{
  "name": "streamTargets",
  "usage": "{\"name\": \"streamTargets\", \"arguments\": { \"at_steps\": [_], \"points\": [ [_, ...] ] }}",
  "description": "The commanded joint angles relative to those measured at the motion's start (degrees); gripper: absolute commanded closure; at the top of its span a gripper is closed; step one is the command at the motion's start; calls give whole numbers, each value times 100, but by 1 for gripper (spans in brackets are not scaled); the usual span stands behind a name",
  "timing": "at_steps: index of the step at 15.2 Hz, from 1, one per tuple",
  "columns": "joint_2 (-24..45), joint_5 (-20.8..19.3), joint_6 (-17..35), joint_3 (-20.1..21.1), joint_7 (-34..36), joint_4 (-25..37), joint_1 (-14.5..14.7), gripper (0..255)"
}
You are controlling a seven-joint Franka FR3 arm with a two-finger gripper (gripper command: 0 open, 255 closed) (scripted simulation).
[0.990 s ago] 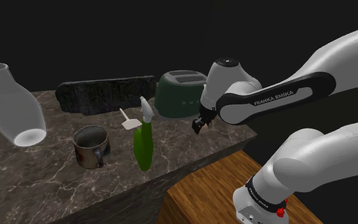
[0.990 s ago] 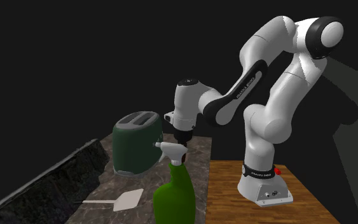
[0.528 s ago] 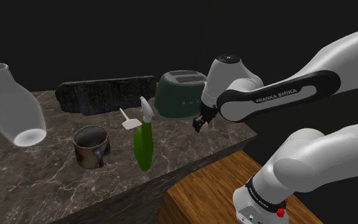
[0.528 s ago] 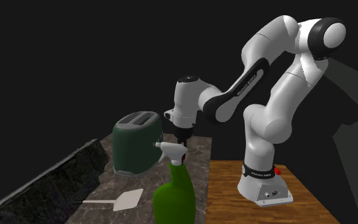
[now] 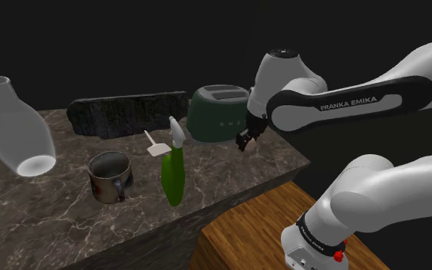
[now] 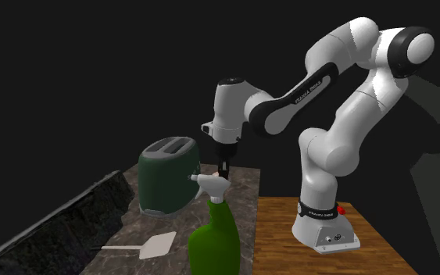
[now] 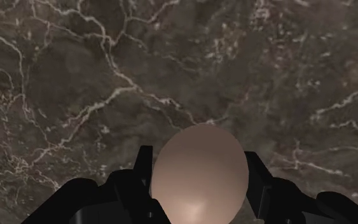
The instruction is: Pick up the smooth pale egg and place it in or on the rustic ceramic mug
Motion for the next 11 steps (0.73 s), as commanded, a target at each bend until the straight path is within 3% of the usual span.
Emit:
{"name": "streamTargets", "arguments": {
  "at_steps": [1,11],
  "points": [
    [-103,27,-197,-10,-34,93,22,255],
    [-472,106,-1126,-67,-212,663,69,255]
  ]
}}
